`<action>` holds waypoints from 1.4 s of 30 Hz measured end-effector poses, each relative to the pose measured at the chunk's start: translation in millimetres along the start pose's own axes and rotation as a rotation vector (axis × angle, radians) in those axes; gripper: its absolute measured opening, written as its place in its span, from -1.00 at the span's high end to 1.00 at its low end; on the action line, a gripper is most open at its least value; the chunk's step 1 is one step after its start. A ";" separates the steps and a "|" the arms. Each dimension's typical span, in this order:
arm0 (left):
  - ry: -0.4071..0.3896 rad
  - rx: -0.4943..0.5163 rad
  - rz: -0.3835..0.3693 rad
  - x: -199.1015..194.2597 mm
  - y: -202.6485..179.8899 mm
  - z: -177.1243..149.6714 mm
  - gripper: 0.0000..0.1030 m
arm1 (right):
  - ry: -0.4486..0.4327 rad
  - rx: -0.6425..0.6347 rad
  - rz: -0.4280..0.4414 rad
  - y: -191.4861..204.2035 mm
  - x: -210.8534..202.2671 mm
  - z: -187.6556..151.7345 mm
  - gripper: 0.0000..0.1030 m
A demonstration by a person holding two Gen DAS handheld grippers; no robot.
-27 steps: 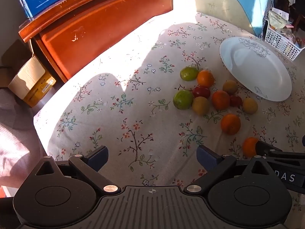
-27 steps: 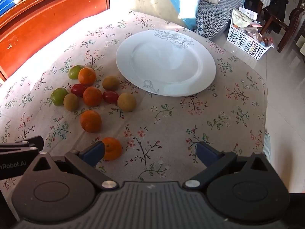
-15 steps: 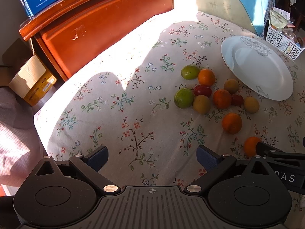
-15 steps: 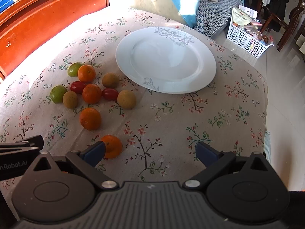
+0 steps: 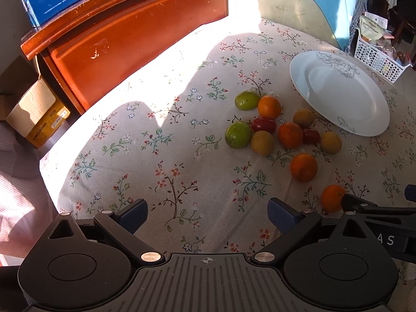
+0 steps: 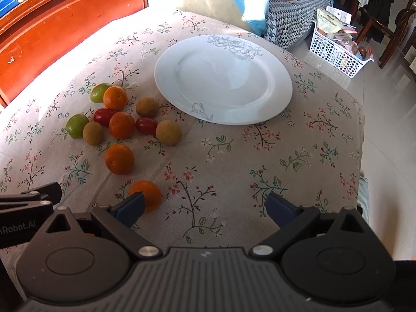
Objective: Organize fruits
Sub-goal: 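Move both tools toward the fruit pile beside the white plate, then grasp a tangerine with the left gripper while the right gripper grasps another tangerine, then carry both tangerines onto the white plate and open both grippers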
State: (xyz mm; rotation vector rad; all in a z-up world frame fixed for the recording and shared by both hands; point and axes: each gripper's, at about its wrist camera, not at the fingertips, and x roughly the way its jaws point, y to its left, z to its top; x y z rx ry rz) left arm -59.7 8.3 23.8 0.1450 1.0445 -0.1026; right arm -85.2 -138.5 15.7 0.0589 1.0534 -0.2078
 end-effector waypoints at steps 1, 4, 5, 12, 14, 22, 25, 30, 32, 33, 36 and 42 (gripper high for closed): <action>-0.002 0.003 -0.008 -0.7 -0.7 -0.7 -0.92 | -0.006 -0.002 0.003 -2.3 -1.2 -0.9 -0.92; -0.010 0.020 -0.032 -3.4 -4.4 -4.8 -0.93 | -0.009 0.004 0.033 -12.4 -4.2 -2.4 -0.88; -0.015 0.028 -0.043 -4.6 -5.4 -7.4 -0.93 | -0.009 0.016 0.051 -17.9 -5.1 -3.0 -0.88; -0.037 0.084 -0.137 -14.2 -15.0 -23.3 -0.90 | -0.028 0.085 0.090 -52.0 -8.0 -8.7 -0.75; -0.036 0.110 -0.165 -16.2 -21.0 -30.5 -0.90 | -0.022 0.109 0.123 -59.2 -7.5 -12.5 -0.67; -0.038 0.174 -0.201 -10.9 -38.2 -45.9 -0.56 | -0.052 0.088 0.297 -48.9 -7.5 -15.9 -0.27; -0.020 0.171 -0.210 -4.6 -38.4 -47.8 -0.28 | -0.065 0.055 0.332 -40.3 -5.3 -16.8 -0.07; -0.033 0.171 -0.221 -0.8 -38.8 -49.4 -0.10 | -0.064 0.015 0.361 -26.8 1.9 -16.6 0.15; -0.039 0.165 -0.224 0.6 -38.6 -48.8 0.02 | -0.067 0.004 0.379 -23.3 2.2 -17.0 0.26; -0.043 0.162 -0.224 0.6 -38.1 -48.6 0.07 | -0.075 -0.004 0.387 -21.3 2.2 -16.8 0.29; -0.053 0.162 -0.217 0.6 -38.1 -48.5 0.24 | -0.078 -0.028 0.405 -15.3 3.4 -16.2 0.35; -0.062 0.151 -0.225 0.7 -36.3 -49.7 0.30 | -0.082 -0.065 0.404 -6.2 9.1 -16.8 0.47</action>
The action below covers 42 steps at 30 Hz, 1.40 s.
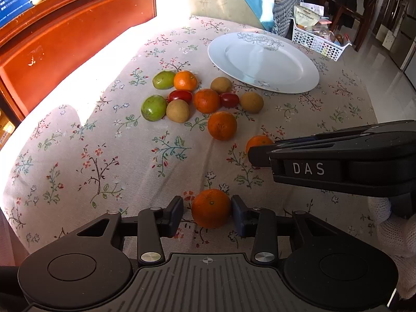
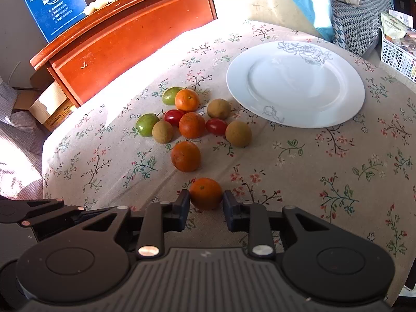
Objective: Organize fruits
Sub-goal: 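Carry both tangerines onto the white plate and open both grippers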
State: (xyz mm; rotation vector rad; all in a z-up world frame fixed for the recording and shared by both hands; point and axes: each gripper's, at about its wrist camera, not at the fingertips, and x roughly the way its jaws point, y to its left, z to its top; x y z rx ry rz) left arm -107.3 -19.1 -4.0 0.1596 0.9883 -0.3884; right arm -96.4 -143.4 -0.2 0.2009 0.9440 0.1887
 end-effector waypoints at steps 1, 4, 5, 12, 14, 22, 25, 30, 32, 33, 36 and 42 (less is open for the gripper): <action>-0.004 -0.004 -0.006 -0.7 1.0 -0.5 0.39 | -0.006 -0.005 -0.002 0.7 0.1 0.1 0.47; -0.011 -0.029 -0.025 -1.9 5.4 -1.0 0.44 | -0.016 -0.016 -0.006 1.7 -0.3 0.2 0.47; -0.012 -0.036 -0.029 -2.0 6.6 -1.3 0.44 | -0.018 -0.018 -0.006 1.7 -0.5 0.0 0.48; -0.018 -0.070 -0.031 -2.3 12.0 1.6 0.45 | -0.026 0.002 -0.012 -2.7 -1.4 1.5 0.48; -0.021 -0.076 -0.023 -2.1 12.9 4.1 0.45 | -0.029 0.015 -0.009 -5.1 -2.5 3.1 0.48; -0.069 -0.118 -0.027 -2.8 23.8 37.7 0.45 | -0.039 0.051 -0.002 -15.8 -7.8 20.8 0.48; -0.091 -0.127 -0.053 -1.7 25.2 56.2 0.45 | -0.057 0.060 -0.006 -20.5 -10.0 31.3 0.48; -0.125 -0.073 -0.074 5.4 15.5 87.3 0.45 | -0.062 0.087 -0.027 -36.1 -7.7 46.8 0.48; -0.138 -0.044 -0.086 9.8 10.0 99.4 0.45 | -0.058 0.114 -0.031 -46.0 -4.8 51.8 0.48; -0.143 -0.030 -0.089 12.5 7.1 104.8 0.45 | -0.057 0.123 -0.034 -49.6 -3.8 54.1 0.48; -0.144 -0.020 -0.110 22.9 2.8 119.6 0.45 | -0.058 0.149 -0.056 -61.3 1.1 61.4 0.48; -0.141 0.012 -0.129 43.9 -6.5 138.8 0.44 | -0.065 0.198 -0.085 -78.4 11.3 69.4 0.48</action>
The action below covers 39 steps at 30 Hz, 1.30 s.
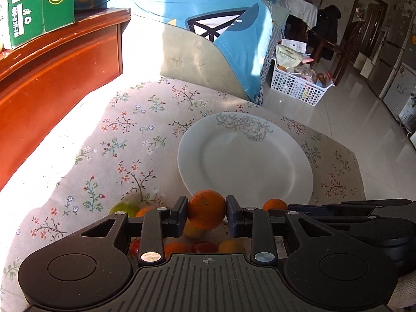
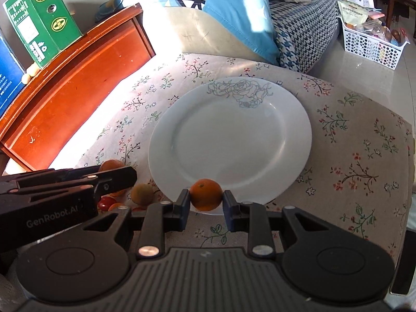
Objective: Organize fruits
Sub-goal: 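Carry both tangerines onto the white plate and open both grippers, then grasp a tangerine with the left gripper while the right gripper grasps a brown kiwi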
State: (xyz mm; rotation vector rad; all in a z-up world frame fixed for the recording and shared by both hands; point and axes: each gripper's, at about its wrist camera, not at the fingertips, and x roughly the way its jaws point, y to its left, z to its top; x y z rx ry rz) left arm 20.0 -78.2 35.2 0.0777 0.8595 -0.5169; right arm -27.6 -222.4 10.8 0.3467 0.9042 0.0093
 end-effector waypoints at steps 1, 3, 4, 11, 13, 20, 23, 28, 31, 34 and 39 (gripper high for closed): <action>0.001 0.003 -0.004 3.1 -1.3 1.9 0.44 | -0.002 0.004 -0.001 -1.5 1.4 1.9 0.48; 0.006 0.013 -0.018 10.6 -3.7 5.3 0.44 | -0.006 0.016 -0.003 -4.3 4.5 4.0 0.48; 0.007 0.017 -0.024 13.7 -5.2 7.0 0.44 | -0.006 0.021 -0.004 -5.0 6.4 5.1 0.48; 0.025 0.005 -0.042 29.2 -5.4 13.7 0.43 | -0.026 0.067 -0.023 -11.4 9.1 9.0 0.41; 0.016 0.013 -0.040 29.2 -6.4 15.3 0.40 | -0.037 0.071 -0.028 -11.8 7.1 10.2 0.41; -0.004 -0.007 -0.032 19.7 -1.5 21.4 -0.15 | -0.053 0.073 -0.008 -10.9 0.8 10.9 0.35; -0.006 -0.026 -0.046 11.3 4.0 22.2 -0.18 | -0.042 0.065 0.021 -8.9 -0.6 8.6 0.34; -0.007 0.000 -0.004 -1.8 10.1 17.3 -0.32 | -0.019 0.031 0.056 -0.9 -0.9 3.0 0.34; 0.002 0.003 0.018 -8.4 16.3 13.2 -0.32 | -0.015 0.008 0.076 4.1 -3.2 0.5 0.34; 0.005 -0.005 0.018 -16.4 22.3 9.7 -0.32 | -0.011 -0.010 0.092 8.7 -4.9 -1.7 0.34; 0.012 0.012 0.010 -30.2 25.9 -2.9 -0.32 | 0.010 -0.040 0.124 15.3 -4.7 -6.0 0.34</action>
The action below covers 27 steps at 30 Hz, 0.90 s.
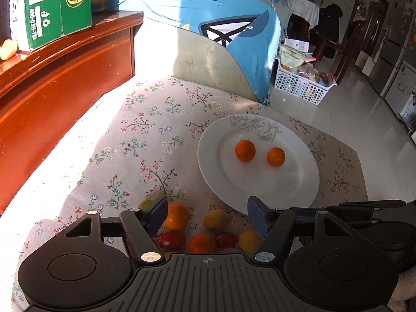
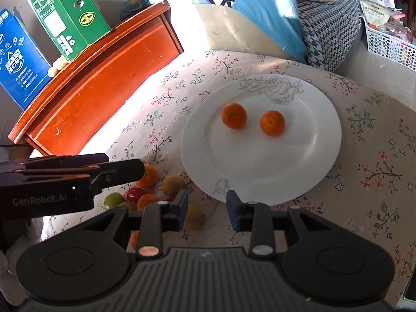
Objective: Organize fruits
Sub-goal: 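Grasp a tangerine with the left gripper while the right gripper grasps a brown kiwi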
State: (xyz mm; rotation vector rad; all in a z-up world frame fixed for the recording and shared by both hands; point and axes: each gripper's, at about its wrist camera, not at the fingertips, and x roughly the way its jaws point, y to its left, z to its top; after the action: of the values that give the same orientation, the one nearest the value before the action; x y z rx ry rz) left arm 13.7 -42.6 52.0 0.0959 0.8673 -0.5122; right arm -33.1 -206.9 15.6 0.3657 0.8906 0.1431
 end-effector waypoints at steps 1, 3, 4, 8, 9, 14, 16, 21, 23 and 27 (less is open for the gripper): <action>0.003 0.006 -0.001 -1.8 0.2 -3.4 -0.32 | 0.006 -0.006 0.006 1.1 0.4 -0.9 0.34; 0.011 0.017 0.000 -4.0 0.3 -10.3 -0.32 | 0.017 -0.015 0.014 2.7 1.3 -2.9 0.34; 0.020 0.023 0.000 -4.9 0.4 -15.0 -0.32 | 0.021 -0.020 0.013 3.4 1.8 -4.3 0.34; 0.051 0.044 -0.011 -5.2 0.3 -28.7 -0.32 | 0.041 -0.034 0.017 6.7 5.3 -7.0 0.34; 0.059 0.053 -0.015 -5.3 -0.7 -32.2 -0.32 | 0.044 -0.037 0.017 7.4 5.7 -7.6 0.34; 0.087 0.099 -0.057 -4.7 -6.5 -41.6 -0.32 | 0.066 -0.050 0.021 9.2 9.8 -11.0 0.34; 0.095 0.114 -0.059 -3.4 -9.2 -45.1 -0.29 | 0.071 -0.054 0.018 10.1 11.2 -12.2 0.34; 0.121 0.145 -0.072 3.8 -14.6 -54.2 -0.24 | 0.084 -0.062 0.011 11.9 16.3 -14.7 0.34; 0.123 0.151 -0.071 6.4 -16.6 -56.8 -0.18 | 0.088 -0.067 0.007 13.0 18.5 -15.2 0.34; 0.127 0.163 -0.066 12.3 -17.9 -61.0 -0.08 | 0.090 -0.080 0.005 15.9 21.2 -16.6 0.34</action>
State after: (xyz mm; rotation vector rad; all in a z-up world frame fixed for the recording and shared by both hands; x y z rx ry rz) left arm -31.0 -45.8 5.4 0.2519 0.9543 -0.6433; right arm -32.3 -182.1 -3.5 0.2881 0.9703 0.2003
